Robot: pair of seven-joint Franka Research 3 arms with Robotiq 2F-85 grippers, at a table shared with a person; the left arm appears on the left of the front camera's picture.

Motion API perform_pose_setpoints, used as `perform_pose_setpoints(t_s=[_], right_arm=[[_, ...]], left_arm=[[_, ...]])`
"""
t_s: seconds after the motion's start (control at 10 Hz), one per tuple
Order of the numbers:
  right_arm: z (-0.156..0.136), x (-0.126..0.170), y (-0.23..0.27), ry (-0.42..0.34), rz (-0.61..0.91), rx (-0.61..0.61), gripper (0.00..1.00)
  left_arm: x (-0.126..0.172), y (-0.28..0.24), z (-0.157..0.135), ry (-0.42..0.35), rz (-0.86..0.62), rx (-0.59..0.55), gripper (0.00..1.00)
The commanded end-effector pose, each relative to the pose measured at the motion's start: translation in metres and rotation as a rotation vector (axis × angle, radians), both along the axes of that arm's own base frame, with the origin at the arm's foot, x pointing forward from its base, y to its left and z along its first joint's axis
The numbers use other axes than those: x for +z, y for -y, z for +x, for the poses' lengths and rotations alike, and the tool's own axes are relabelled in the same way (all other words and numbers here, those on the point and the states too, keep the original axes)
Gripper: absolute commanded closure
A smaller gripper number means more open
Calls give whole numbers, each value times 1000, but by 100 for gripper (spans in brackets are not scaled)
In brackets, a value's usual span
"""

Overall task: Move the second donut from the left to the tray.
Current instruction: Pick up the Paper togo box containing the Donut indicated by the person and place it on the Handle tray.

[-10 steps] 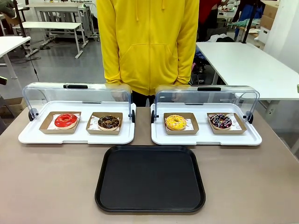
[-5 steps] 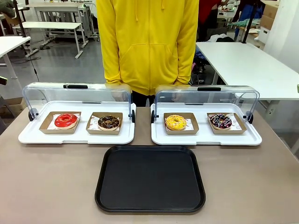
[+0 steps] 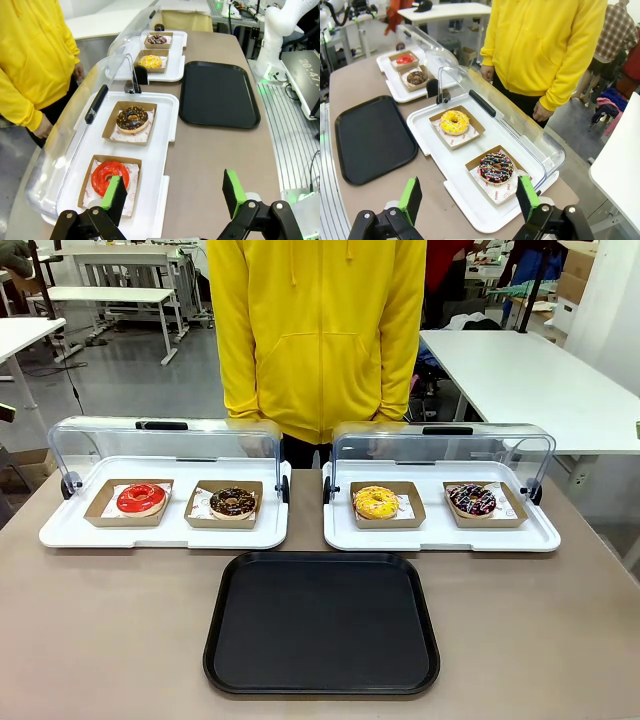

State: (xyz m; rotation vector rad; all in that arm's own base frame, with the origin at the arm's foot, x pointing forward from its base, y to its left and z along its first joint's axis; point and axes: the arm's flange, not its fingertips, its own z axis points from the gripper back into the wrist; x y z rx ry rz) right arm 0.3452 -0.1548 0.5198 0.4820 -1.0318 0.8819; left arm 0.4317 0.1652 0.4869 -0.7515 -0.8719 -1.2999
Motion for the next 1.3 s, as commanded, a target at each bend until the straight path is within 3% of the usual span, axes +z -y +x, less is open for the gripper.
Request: perform_pose_setpoints(t_s=[0.0,1.2], right_arm=[[4,1,0,37,8,8,0],[4,1,0,37,8,8,0]], left_arm=[[1,0,-1,-6,-6,-1,0],[1,0,-1,-6,-6,-1,0]])
